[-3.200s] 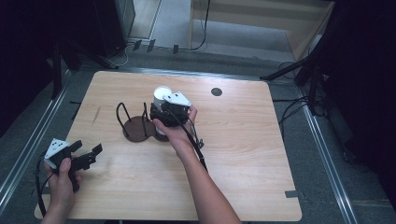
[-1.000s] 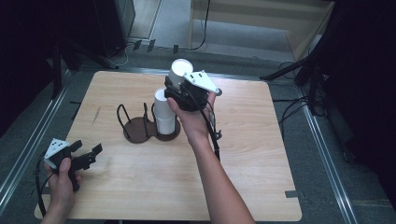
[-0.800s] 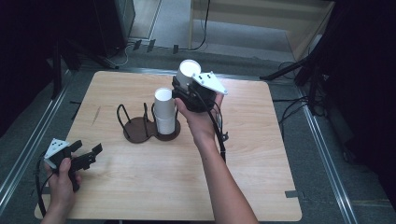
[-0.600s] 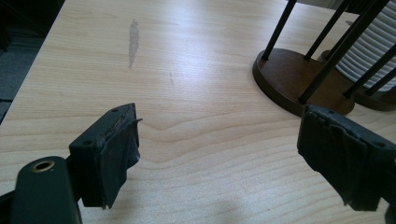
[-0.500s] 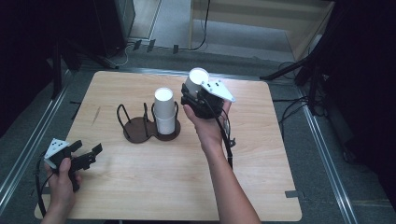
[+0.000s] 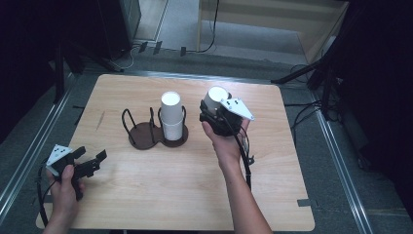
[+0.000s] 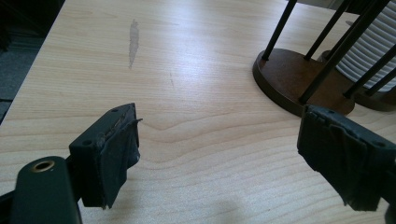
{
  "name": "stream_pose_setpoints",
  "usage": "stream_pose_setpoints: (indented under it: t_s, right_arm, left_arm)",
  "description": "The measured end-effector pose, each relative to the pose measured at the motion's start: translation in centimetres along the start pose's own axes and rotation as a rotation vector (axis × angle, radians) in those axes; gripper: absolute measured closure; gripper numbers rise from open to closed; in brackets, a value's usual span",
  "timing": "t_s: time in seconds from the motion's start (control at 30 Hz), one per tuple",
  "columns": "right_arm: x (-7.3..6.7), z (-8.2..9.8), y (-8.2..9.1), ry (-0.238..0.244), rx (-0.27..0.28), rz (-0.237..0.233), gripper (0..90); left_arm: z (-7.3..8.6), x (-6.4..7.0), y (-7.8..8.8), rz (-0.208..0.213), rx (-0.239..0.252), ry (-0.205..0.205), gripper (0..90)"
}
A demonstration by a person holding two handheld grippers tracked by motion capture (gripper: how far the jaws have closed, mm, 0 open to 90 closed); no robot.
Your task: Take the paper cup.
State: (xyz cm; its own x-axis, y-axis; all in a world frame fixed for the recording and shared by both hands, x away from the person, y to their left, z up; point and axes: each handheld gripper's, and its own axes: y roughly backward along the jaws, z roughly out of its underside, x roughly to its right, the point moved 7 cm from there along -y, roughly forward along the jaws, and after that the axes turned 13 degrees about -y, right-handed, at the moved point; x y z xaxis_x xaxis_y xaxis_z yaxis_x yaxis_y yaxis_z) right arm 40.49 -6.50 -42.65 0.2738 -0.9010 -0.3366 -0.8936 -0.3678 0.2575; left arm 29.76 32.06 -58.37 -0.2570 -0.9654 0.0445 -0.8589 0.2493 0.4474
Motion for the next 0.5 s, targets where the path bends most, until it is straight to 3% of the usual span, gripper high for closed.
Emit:
stream_pose_setpoints:
  t_s: [0.5]
  right_arm:
    - [3.1,3.2,1.9,0.016,-0.033,0.045,31.0]
  left_arm:
    - [0.0,0.0,0.0,0.005,-0.001,0.000,13.4]
